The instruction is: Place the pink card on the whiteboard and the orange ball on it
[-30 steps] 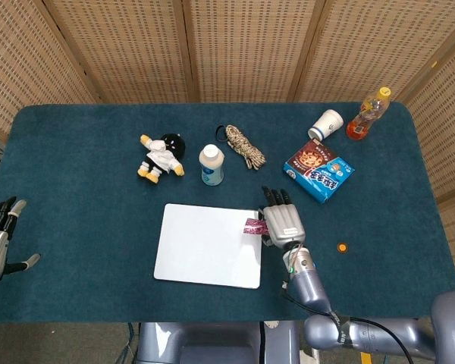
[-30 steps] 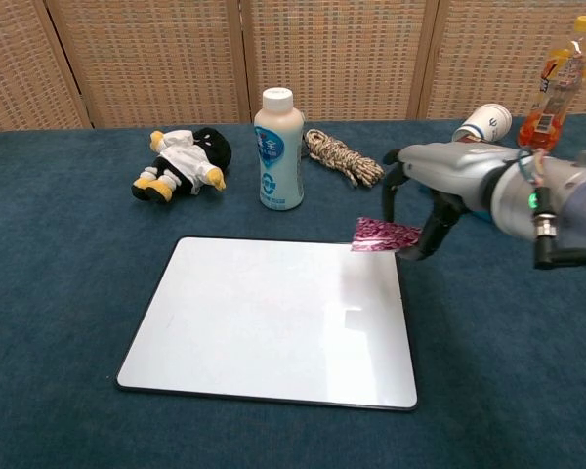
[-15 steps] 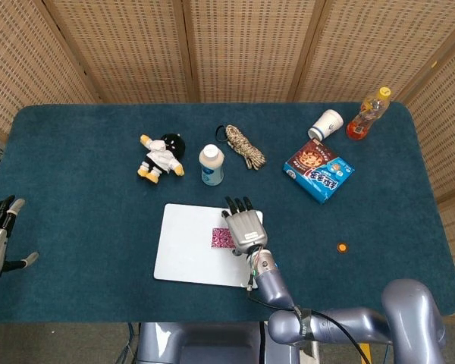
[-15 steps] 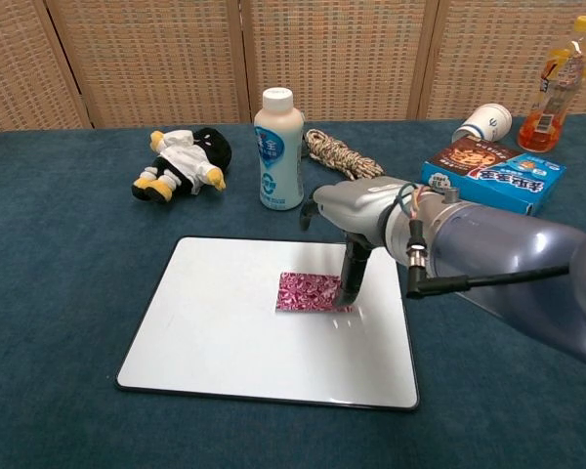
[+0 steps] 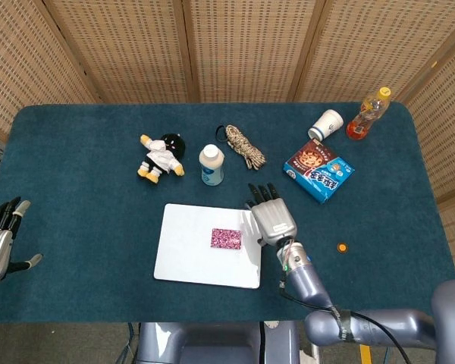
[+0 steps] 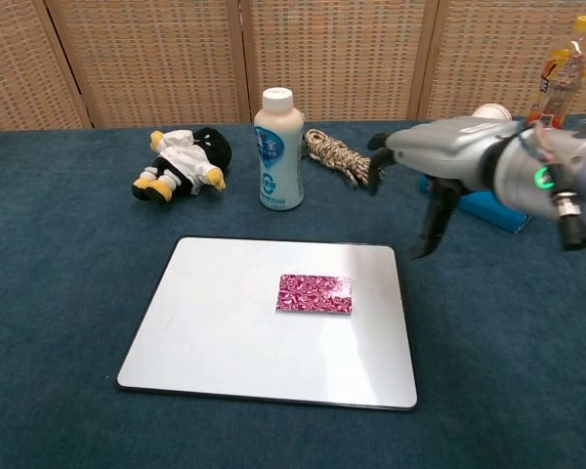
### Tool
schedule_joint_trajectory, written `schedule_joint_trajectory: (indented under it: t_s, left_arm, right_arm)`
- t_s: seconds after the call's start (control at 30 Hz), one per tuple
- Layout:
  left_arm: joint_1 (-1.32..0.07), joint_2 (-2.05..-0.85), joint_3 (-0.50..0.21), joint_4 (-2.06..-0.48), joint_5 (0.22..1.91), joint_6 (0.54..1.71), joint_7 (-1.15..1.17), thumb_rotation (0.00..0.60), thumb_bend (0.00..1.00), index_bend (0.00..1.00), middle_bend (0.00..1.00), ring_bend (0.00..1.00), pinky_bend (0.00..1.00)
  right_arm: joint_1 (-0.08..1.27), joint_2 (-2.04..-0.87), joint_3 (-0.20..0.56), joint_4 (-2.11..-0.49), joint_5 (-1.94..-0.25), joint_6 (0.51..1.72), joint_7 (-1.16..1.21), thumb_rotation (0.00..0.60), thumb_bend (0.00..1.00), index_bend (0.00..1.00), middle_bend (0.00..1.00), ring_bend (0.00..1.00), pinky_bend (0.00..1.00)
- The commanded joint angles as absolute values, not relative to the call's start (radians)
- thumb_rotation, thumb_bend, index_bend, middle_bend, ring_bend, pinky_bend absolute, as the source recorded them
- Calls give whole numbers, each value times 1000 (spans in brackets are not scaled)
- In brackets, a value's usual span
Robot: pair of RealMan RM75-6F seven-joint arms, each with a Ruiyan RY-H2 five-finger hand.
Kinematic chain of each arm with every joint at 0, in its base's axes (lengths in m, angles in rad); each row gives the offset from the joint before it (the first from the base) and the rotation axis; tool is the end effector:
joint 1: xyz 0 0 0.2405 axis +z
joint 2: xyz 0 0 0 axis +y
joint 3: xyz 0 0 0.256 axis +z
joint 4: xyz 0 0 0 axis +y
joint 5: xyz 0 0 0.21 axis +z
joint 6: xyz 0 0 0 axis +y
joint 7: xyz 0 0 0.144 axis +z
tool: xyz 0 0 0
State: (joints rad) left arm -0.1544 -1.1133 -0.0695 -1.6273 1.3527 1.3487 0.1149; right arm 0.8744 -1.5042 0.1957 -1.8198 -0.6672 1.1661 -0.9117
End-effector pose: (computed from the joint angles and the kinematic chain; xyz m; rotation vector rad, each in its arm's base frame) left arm -0.3198 0.2053 0.1520 -1.4008 -0.9361 -0.7455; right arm -0.0935 -0.3232 -0.0023 1.8713 -0.8261 0.6822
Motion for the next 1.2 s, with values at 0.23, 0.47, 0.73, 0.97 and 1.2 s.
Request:
schedule_joint_trajectory:
  t_s: [0.23, 0.47, 0.73, 0.97, 1.2]
  left_arm:
    - [-161, -1129, -61, -1640, 1368, 1352, 165, 600, 0, 0, 0, 0, 0]
    - [-168, -1139, -60, -1648, 1368, 1349, 194, 600, 0, 0, 0, 0, 0]
    - [-169, -1140, -58, -1659, 1373, 1354, 207, 600, 0, 0, 0, 0, 0]
    - [-166, -1136, -60, -1659, 1370, 1361, 199, 600, 0, 0, 0, 0, 0]
    - [-163, -1134, -62, -1661, 1372, 1370, 199, 600, 0, 0, 0, 0, 0]
  right_arm:
    - [647, -1239, -21, -1708, -981, 1055, -524, 600, 200, 395, 0, 0, 0]
    - [558, -1227, -71, -1577, -1138, 1066, -308, 600, 260, 432, 0, 0, 0]
    - [511, -1276, -93, -1459, -1206, 1052, -194, 600, 278, 432, 0, 0, 0]
    - [486, -1327, -93, -1366, -1231, 1032, -144, 600, 303, 432, 0, 0, 0]
    - [478, -1360, -77, -1309, -1242, 1014, -111, 600, 301, 432, 0, 0, 0]
